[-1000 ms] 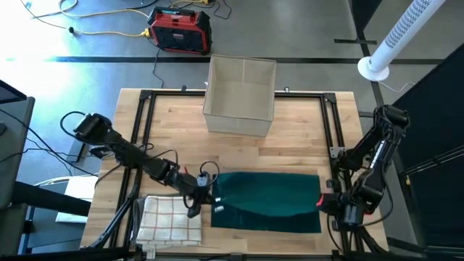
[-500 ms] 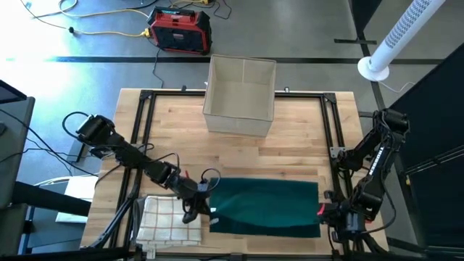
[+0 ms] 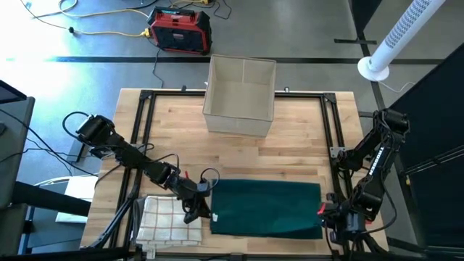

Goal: Fold towel
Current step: Fold the green towel

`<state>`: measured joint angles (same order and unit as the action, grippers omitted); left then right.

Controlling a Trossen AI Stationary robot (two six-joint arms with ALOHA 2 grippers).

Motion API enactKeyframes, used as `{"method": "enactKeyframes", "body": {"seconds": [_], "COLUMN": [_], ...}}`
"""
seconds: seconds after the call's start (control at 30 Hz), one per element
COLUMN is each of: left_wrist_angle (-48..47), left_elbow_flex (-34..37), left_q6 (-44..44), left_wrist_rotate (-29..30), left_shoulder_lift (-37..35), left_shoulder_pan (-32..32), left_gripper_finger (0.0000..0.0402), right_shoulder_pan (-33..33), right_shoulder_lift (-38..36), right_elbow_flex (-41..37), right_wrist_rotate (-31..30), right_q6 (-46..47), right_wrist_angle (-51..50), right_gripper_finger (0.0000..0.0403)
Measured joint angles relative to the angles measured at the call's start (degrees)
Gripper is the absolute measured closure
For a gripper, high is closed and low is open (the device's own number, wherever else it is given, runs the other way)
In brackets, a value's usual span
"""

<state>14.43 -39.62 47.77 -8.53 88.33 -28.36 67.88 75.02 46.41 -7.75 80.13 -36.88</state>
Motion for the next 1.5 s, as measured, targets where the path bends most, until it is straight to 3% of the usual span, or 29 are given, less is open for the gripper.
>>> {"method": "enactKeyframes", "body": {"seconds": [0.2,0.43,0.6,0.7,0.83,1.07,1.33,1.5], "left_wrist_angle": [-0.3,-1.0,-1.0,-0.9,1.6,5.8,5.4,3.4], "left_elbow_flex": [0.0,0.0,0.0,0.0,0.0,-0.1,-0.2,-0.1], "left_q6": [-0.5,-2.5,-7.1,-9.6,-10.9,-11.0,-12.7,-13.8], "left_wrist_rotate": [0.0,1.6,7.3,12.9,13.7,14.2,14.1,16.0], "left_shoulder_lift": [0.0,0.1,0.4,2.8,7.1,14.9,15.8,14.7], "left_shoulder_pan": [0.7,1.6,2.1,2.2,3.1,5.3,8.6,11.4], "left_gripper_finger": [0.0255,0.0255,0.0255,0.0255,0.0261,0.0313,0.0381,0.0395], "right_shoulder_pan": [0.0,0.2,0.0,-0.1,-1.9,-8.3,-17.6,-24.9], "right_shoulder_lift": [0.0,0.0,0.0,0.0,0.0,0.0,0.0,-0.3], "right_elbow_flex": [0.0,0.0,0.0,0.0,-1.7,-11.1,-16.5,-15.9], "right_wrist_rotate": [0.2,9.5,1.6,-7.4,-13.6,-12.5,-8.2,-8.3], "right_q6": [3.1,9.6,7.4,7.0,9.0,10.0,11.4,8.2], "right_wrist_angle": [4.1,8.7,2.0,-4.8,-9.2,-4.1,-5.1,-11.4], "right_gripper_finger": [0.0298,0.0227,0.0227,0.0242,0.0282,0.0392,0.0401,0.0402]}}
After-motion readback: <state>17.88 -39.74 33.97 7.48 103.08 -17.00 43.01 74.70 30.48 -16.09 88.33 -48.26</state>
